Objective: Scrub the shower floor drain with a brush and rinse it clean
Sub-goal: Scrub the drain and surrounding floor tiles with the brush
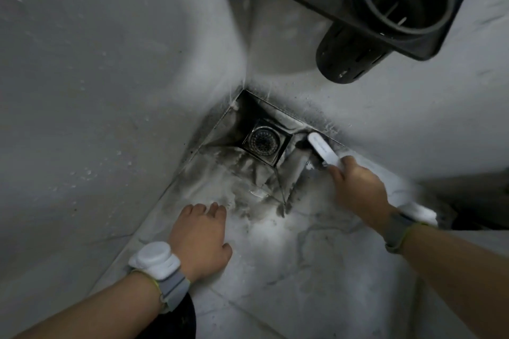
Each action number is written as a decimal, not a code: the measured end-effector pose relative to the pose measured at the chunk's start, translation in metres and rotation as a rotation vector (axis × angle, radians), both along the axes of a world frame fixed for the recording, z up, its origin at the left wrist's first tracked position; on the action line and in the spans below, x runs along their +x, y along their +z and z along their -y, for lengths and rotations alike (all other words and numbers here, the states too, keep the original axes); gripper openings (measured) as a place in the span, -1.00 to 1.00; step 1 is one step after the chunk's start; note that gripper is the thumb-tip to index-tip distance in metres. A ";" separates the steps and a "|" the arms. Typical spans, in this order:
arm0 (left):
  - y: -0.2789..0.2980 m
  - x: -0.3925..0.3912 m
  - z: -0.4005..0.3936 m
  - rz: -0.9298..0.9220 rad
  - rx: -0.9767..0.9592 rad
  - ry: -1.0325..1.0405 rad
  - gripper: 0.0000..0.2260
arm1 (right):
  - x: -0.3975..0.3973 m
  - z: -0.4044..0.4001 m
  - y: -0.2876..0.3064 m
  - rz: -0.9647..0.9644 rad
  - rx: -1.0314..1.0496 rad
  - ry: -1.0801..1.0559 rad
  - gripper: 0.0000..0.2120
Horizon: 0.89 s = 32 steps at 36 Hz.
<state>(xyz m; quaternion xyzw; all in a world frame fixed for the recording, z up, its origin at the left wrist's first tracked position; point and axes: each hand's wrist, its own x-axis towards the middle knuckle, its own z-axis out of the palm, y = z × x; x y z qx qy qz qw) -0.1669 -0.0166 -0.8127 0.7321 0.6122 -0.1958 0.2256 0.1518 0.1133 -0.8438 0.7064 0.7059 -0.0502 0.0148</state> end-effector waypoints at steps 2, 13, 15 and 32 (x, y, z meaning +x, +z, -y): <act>-0.001 0.000 0.000 -0.006 0.003 -0.004 -0.28 | 0.002 -0.003 -0.002 -0.069 -0.100 -0.097 -0.64; 0.000 0.000 0.001 -0.012 0.011 0.010 -0.27 | 0.005 -0.049 0.025 0.113 -0.102 0.175 -0.60; 0.001 0.000 0.000 -0.015 0.014 0.009 -0.27 | -0.001 -0.059 0.027 0.078 -0.187 0.224 -0.61; -0.004 -0.002 0.003 0.026 0.067 0.041 -0.31 | -0.056 -0.081 0.065 0.044 -0.465 0.311 -0.66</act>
